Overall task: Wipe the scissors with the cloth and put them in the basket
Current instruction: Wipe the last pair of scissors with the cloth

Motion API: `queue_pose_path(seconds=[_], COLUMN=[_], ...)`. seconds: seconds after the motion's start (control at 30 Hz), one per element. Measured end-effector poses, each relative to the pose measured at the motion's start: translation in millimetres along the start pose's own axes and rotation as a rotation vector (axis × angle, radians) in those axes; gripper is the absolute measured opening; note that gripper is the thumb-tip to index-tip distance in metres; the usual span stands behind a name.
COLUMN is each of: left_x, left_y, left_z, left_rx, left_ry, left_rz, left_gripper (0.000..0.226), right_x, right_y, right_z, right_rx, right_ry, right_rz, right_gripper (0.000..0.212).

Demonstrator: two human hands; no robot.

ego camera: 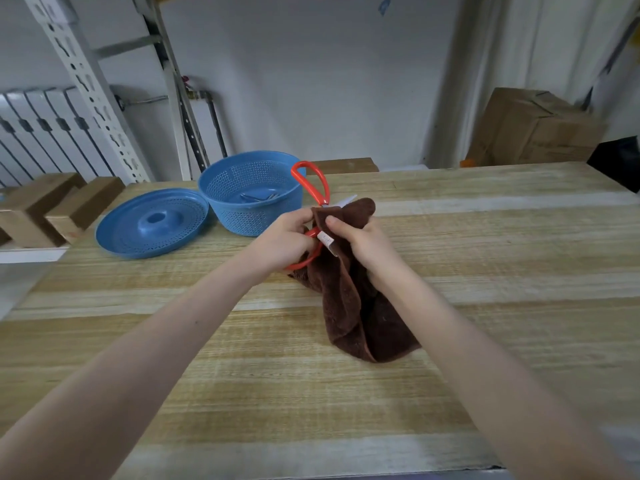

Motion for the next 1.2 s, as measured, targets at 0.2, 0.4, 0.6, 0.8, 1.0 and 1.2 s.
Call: queue_pose_path(seconds=[0.2,0.4,0.6,0.8,1.0,1.2], left_x=[22,5,-6,-9,-4,-9], left_y=[36,19,-2,-4,-4,-10], left_z=[4,5,3,-3,0,-1], left_rx=[-0.262,-0.180,-0.044,-0.042,-0.038,-0.027], left_ry=[0.124,0.042,-0.063,-0.022,0.002,-0.030], left_rz=[-0.143,0.008,0.352,0.436,0.411,0.366], left_gripper=[0.069,0.061,0.059,0.065,0.060,0.063], right_x=[-11,-17,-7,-2,0,4], right_y=[24,39,4,-8,-8,0], right_z=[-13,-11,-2,-4,-6,-6], right_rx=[-0.062,-0.257,-0.075,-0.124,-0.161,-0.276], right_ry=[-0.093,-0.150,-0.151,-0.083,-0.154,-0.170], right_rz=[0.071,0.372,0.215,0.210,0.258,0.346], right_gripper=[0.005,0.034,0.019,0.018,0.014,0.013])
Point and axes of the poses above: each hand's wrist, its own z-axis towards the middle knuckle, its own y-axis out of the back of the hand, x = y × z, the point moved 7 cm from there along z, towards the middle knuckle, and after that the axes turned 9 degrees about x, right-handed, at the moved point
